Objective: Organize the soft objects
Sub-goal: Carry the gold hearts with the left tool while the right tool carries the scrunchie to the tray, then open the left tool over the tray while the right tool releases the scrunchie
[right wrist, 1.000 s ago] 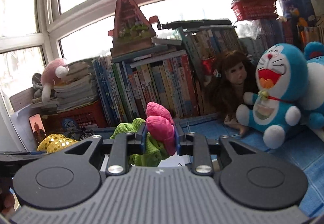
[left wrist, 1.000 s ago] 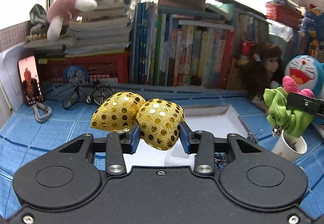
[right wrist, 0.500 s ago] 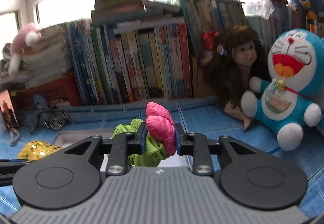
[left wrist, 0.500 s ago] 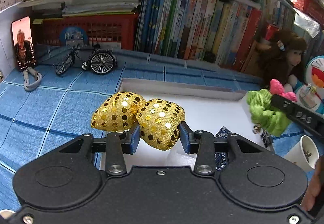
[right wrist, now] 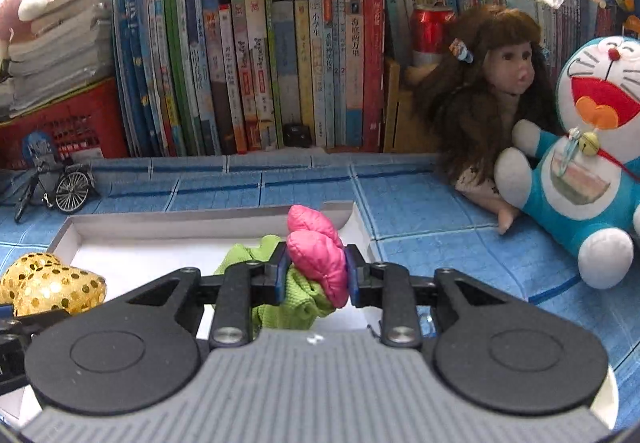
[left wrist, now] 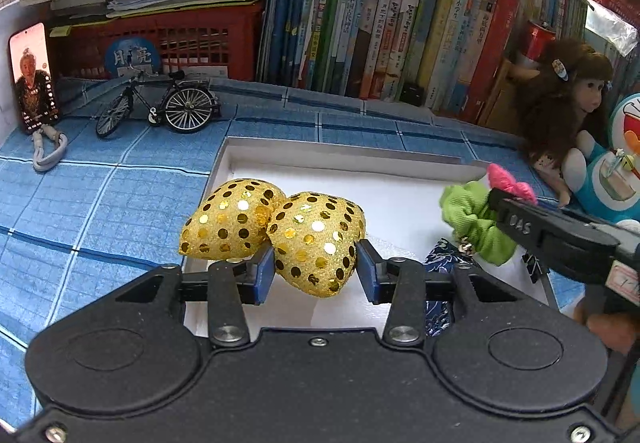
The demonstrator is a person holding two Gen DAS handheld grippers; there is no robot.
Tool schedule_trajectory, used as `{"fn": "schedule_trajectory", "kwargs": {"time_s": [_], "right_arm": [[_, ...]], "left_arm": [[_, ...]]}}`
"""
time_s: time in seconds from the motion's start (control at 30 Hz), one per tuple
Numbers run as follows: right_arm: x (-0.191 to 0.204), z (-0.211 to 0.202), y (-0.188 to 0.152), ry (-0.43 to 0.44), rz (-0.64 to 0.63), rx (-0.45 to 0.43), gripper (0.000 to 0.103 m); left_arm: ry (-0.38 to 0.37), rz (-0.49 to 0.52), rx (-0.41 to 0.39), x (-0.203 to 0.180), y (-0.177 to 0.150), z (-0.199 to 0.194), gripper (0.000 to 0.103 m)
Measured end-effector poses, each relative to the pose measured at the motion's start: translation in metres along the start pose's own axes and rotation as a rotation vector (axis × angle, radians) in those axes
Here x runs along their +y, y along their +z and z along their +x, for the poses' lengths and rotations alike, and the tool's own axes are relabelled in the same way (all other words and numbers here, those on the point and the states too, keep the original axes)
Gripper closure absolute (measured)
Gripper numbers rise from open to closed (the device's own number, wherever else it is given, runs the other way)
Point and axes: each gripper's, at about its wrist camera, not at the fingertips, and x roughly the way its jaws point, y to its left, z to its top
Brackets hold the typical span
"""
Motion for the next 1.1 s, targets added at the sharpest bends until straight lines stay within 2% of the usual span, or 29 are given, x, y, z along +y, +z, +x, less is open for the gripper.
{"fn": "schedule_trajectory", "kwargs": {"time_s": [0.2,0.3,0.5,0.57,0.6,0.73,0.87,1.1], "right_arm": [[0.002,0.003,-0.003,0.026,0.008,0.032,0.068],[0.003,0.005,-0.004,0.035,-0.005,0.047,0.063],[0.002,0.004,-0.005,0.047,-0.004,0.050,0.061],[0.000,0.000,-0.004,0.067,0.007,0.037,0.051],[-0.001,-0.001,-0.003,0.077,0.009,0.032,0.043],[0.000,-0.008,0.000,0.092,-0.002,0.019,0.038],[-0.002,-0.020,0.002,0.093,-0.022,-0.007,0.030],[-0.010,-0.049,0.003,0.116,-0.039,-0.046,0.023]], "left_arm": [[-0.021,-0.027,0.011,0.005,-0.002,0.002,0.061],[-0.019,-0.022,0.026,0.004,-0.006,0.006,0.060],[-0.038,-0.043,0.037,0.005,-0.012,0.008,0.060],[-0.046,-0.039,0.034,0.003,-0.011,0.006,0.056],[-0.050,-0.037,0.032,0.003,-0.011,0.004,0.055],[-0.048,-0.042,0.001,0.002,-0.011,-0.005,0.033],[-0.041,-0.005,-0.028,-0.002,-0.012,-0.016,0.031],[-0.057,-0.007,-0.079,-0.001,-0.018,-0.040,0.025]]}}
